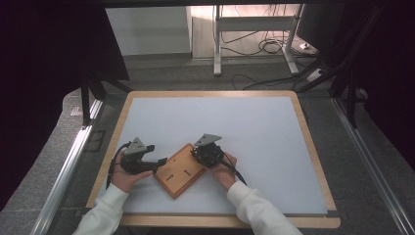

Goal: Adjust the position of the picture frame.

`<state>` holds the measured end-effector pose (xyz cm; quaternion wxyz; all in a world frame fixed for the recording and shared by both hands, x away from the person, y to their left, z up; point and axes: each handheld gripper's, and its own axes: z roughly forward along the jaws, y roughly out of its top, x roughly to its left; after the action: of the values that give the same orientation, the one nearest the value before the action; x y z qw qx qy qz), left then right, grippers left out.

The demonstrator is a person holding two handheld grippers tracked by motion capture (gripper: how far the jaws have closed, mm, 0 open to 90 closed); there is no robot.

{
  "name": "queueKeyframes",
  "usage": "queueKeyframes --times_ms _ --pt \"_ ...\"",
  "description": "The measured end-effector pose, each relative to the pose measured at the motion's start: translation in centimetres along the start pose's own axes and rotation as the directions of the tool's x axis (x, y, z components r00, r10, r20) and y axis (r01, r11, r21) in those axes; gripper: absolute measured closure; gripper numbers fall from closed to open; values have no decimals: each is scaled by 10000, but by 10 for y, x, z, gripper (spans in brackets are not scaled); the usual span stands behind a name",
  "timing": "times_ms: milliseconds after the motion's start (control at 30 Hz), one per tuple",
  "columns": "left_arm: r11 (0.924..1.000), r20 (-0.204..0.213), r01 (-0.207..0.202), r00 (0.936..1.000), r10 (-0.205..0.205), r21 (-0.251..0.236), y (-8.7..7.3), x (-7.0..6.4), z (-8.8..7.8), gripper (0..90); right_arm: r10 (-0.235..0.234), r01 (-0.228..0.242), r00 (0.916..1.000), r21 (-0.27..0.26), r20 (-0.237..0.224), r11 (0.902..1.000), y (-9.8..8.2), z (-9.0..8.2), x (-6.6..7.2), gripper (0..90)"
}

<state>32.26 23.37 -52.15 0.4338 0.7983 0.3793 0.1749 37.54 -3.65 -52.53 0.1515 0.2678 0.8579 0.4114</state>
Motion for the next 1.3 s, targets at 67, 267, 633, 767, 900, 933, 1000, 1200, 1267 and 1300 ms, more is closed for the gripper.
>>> queueKeyframes --times_ms 67,267,633,767,900,933,1000,1200,1267,1300 --pt "10000 -2 -8 10000 8 12 0 0 0 252 150 -150 9998 -10 -153 9999 0 0 -2 848" --pt "9994 -317 44 9995 -55 -335 1 0 -4 255 434 -445 9976 -190 -537 9988 -2 -1 -7 850" --pt "9963 -384 397 9983 -427 -757 1 3 -9 257 311 -340 9961 -344 -831 9988 -2 -4 -11 851" --pt "9961 -395 405 9983 -437 -783 2 3 -10 257 160 -206 9955 -478 -934 9986 -2 -6 -11 851" --pt "9956 -395 438 9981 -472 -834 2 4 -11 258 126 -181 9947 -532 -1019 9984 -1 -7 -11 850" --pt "9954 -385 445 9981 -479 -847 2 4 -11 258 142 -206 9940 -582 -1084 9981 -1 -7 -12 851" --pt "9936 -206 600 9979 -622 -960 3 4 -12 257 233 -318 9929 -718 -1163 9969 -1 -9 -12 851" --pt "9908 -109 743 9970 -761 -1128 4 5 -16 257 -51 -61 9934 -968 -1145 9953 1 -16 -15 850" --pt "9909 -127 735 9971 -754 -1124 4 5 -16 257 -75 -42 9938 -1040 -1114 9946 0 -19 -18 850" --pt "9909 -130 737 9971 -756 -1124 4 5 -16 257 -109 -12 9936 -1068 -1128 9943 0 -21 -19 850"
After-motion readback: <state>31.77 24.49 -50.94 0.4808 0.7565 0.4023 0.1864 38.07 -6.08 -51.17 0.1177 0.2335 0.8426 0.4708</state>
